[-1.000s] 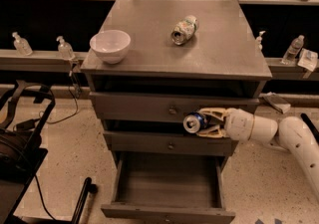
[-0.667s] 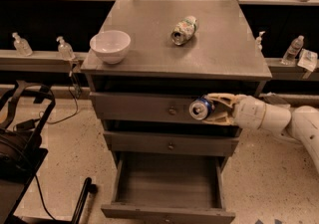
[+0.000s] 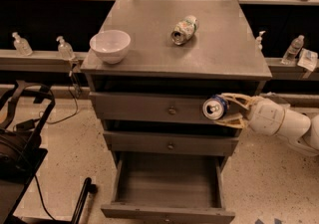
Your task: Pick pepsi can from bottom drawer and place on counter
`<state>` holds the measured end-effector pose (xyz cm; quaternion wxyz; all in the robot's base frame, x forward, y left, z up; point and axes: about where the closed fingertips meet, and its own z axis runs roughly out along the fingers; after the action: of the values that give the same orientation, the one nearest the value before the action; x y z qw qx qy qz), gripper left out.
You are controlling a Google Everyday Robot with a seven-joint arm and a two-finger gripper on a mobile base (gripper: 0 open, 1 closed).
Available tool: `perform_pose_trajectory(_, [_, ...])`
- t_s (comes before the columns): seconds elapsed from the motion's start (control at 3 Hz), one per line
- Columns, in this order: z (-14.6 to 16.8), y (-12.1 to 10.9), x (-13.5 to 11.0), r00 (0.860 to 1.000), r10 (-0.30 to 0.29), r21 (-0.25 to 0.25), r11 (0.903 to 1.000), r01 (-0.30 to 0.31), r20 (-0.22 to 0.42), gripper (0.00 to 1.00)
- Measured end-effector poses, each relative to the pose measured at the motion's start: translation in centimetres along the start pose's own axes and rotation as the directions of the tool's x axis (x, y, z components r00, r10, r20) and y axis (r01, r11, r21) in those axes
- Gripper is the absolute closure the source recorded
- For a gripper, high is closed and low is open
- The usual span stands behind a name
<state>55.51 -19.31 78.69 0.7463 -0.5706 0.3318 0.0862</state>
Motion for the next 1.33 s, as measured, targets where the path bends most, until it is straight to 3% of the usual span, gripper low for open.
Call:
perform_pose_trajectory(0.33, [0.0, -1.0, -0.2, 1.000, 0.022, -0.014, 0.9997, -0.022, 0.014, 1.00])
perform_pose_trajectory(0.67, [1.2, -4.3, -0.1, 1.000, 0.002, -0.027, 0.9996, -0.002, 0.021, 1.00])
perform_pose_trajectory(1.33, [1.9, -9.1, -1.5, 0.997, -0.041, 0.002, 0.9992, 0.041, 0.070, 1.00])
